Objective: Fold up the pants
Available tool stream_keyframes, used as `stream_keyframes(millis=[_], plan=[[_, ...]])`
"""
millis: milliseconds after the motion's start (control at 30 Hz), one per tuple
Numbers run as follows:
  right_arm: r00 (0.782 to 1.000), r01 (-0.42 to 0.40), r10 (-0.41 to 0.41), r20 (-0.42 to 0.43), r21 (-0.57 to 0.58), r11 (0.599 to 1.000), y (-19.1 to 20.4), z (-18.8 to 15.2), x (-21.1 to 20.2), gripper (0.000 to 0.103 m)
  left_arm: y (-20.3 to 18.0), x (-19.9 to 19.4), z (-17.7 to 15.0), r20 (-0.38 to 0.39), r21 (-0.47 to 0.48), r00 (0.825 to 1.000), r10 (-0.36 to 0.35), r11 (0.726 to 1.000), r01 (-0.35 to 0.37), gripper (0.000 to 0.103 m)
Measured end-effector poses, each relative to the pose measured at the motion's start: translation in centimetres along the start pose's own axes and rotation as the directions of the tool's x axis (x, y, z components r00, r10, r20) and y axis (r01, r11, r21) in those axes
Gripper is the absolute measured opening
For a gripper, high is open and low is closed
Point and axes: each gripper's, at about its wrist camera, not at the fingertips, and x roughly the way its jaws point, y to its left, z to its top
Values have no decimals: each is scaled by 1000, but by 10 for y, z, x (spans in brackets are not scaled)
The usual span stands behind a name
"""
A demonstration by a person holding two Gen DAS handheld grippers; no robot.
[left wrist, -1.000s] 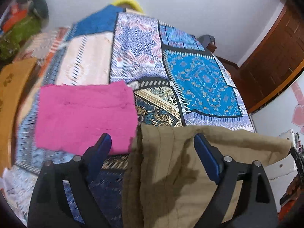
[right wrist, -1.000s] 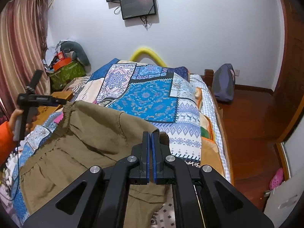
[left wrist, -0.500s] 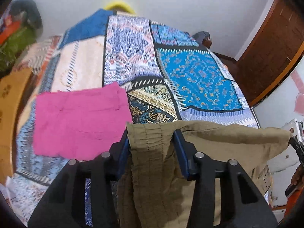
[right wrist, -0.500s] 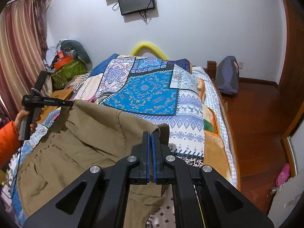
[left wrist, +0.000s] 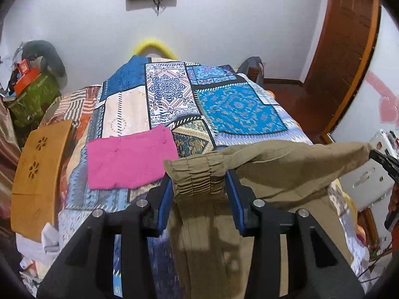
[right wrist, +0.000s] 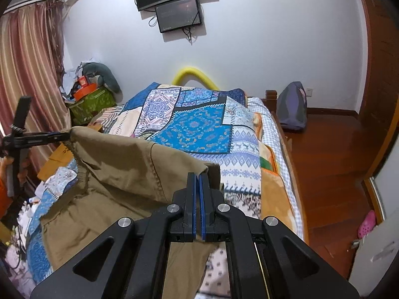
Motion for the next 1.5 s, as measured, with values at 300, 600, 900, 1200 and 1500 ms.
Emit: stream_keyframes(millis=[300, 600, 900, 1200, 1500], plan=[[999, -1, 1, -41, -1, 1000, 16, -40, -31, 2, -20, -40, -74, -12, 61, 1000, -8, 998, 8, 41], [990, -13, 20, -138, 53, 998, 20, -105, -34, 2, -14, -34, -156, -114, 31, 993, -11, 999, 14, 29], [976, 65, -52, -210, 56, 996, 26, -140, -40, 3, -20, -58, -183, -92, 66, 995, 27, 998, -21, 30], [990, 100, -103, -95, -33, 994, 60, -119, -67, 36, -72, -68, -167, -45, 224, 998, -33, 974, 42, 46], [996, -27, 7, -87, -233, 972, 133, -115, -36, 52, -120, -26, -181, -125, 391, 992, -10, 918, 59, 63]])
